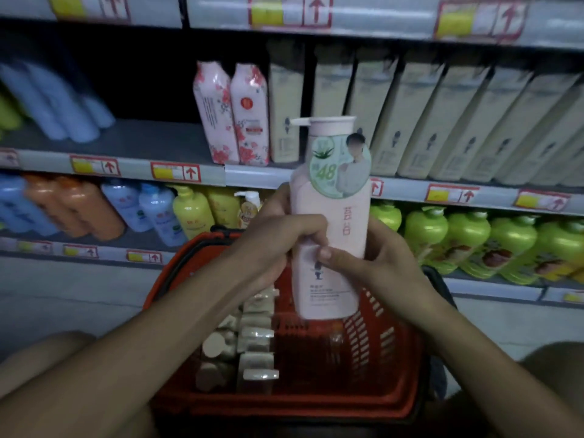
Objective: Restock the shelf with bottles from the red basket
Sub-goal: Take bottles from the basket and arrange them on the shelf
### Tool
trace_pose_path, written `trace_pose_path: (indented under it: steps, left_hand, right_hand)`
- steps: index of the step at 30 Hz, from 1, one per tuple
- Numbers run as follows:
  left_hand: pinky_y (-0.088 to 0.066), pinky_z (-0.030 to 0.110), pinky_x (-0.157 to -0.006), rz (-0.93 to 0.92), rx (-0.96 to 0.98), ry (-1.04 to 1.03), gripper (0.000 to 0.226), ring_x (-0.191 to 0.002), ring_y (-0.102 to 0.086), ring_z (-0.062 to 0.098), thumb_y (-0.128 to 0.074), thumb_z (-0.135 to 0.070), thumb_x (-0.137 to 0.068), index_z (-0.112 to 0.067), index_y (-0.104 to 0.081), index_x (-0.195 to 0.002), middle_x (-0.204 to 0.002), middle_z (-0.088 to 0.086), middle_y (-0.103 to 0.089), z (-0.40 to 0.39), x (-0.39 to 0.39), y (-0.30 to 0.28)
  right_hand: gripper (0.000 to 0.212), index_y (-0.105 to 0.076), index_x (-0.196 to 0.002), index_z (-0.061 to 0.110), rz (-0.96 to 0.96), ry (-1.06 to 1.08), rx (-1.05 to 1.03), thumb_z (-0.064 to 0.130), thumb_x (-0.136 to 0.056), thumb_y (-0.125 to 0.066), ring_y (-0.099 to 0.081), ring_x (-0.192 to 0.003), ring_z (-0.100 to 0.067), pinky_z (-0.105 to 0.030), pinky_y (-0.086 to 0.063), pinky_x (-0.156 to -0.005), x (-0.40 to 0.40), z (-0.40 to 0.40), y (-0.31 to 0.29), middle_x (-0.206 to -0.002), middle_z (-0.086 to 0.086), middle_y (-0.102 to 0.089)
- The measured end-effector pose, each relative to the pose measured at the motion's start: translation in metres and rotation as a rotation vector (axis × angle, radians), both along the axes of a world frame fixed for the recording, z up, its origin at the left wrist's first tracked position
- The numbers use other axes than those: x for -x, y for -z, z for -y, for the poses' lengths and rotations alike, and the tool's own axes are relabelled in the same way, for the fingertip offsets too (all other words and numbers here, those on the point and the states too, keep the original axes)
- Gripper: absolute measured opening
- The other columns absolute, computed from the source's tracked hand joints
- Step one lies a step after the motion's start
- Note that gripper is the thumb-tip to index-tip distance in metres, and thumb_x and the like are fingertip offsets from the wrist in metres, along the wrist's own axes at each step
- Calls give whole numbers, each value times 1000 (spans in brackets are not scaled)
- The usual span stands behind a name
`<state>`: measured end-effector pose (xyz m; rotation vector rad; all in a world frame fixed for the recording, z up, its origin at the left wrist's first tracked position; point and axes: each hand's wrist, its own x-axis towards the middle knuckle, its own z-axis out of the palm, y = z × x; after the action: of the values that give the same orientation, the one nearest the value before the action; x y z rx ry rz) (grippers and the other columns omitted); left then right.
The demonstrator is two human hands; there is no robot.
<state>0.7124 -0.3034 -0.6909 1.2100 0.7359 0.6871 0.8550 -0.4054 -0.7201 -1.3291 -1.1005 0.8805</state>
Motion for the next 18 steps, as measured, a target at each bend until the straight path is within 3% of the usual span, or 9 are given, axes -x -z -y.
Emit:
trace_pose_path:
  steps: [3, 6, 9, 12, 14, 18]
  left_hand:
    - [-59, 46, -92, 35, -172, 39, 58, -112, -70, 29, -72, -9, -66, -16, -63, -123, -118, 10, -74, -11, -21, -54]
    - [-57, 48, -99, 103, -248, -36, 61, -109, -72, 23, -84, -27, -67, -19, -63, -124, -120, 8, -73, -20, -46, -102]
    - [-58, 40, -96, 163, -301, -66, 75, -108, -73, 17, -89, -44, -61, -20, -64, -127, -122, 3, -72, -25, -62, -136]
    - [-59, 25, -84, 241, -472, -50, 65, -103, -74, 13, -84, -47, -66, -19, -67, -123, -113, 0, -78, -34, -75, -165]
    - [-59, 27, -90, 231, -640, -41, 60, -109, -72, 13, -80, -49, -71, -25, -66, -125, -117, -4, -76, -45, -83, -188]
    - [-55, 33, -100, 134, -847, -76, 68, -115, -68, 7, -84, -50, -73, -23, -66, -132, -121, -11, -74, -70, -109, -224]
  right_hand:
    - [57, -67, -127, 17, -11, 115, -154, 31, -75, -87, -74, -111, -19, -35, -61, -86, -15, -13, -44, -122, -1, -76]
    - [46, -71, -118, 16, -65, 254, -330, 25, -75, -85, -74, -110, -23, -44, -60, -92, -32, -31, -92, -117, -4, -78]
    - [49, -70, -118, 10, -137, 297, -479, 23, -75, -88, -74, -109, -27, -41, -61, -90, -48, -43, -136, -115, -8, -78]
    - [49, -70, -119, 15, -107, 280, -587, 25, -76, -90, -73, -111, -25, -33, -59, -88, -61, -50, -173, -118, -8, -76]
    - [56, -65, -124, 15, -49, 295, -627, 29, -76, -90, -72, -112, -23, -32, -58, -90, -73, -56, -193, -120, -7, -75]
    - [56, -57, -135, 21, 127, 279, -614, 20, -86, -83, -66, -122, -24, -53, -55, -102, -109, -72, -229, -129, -5, -70]
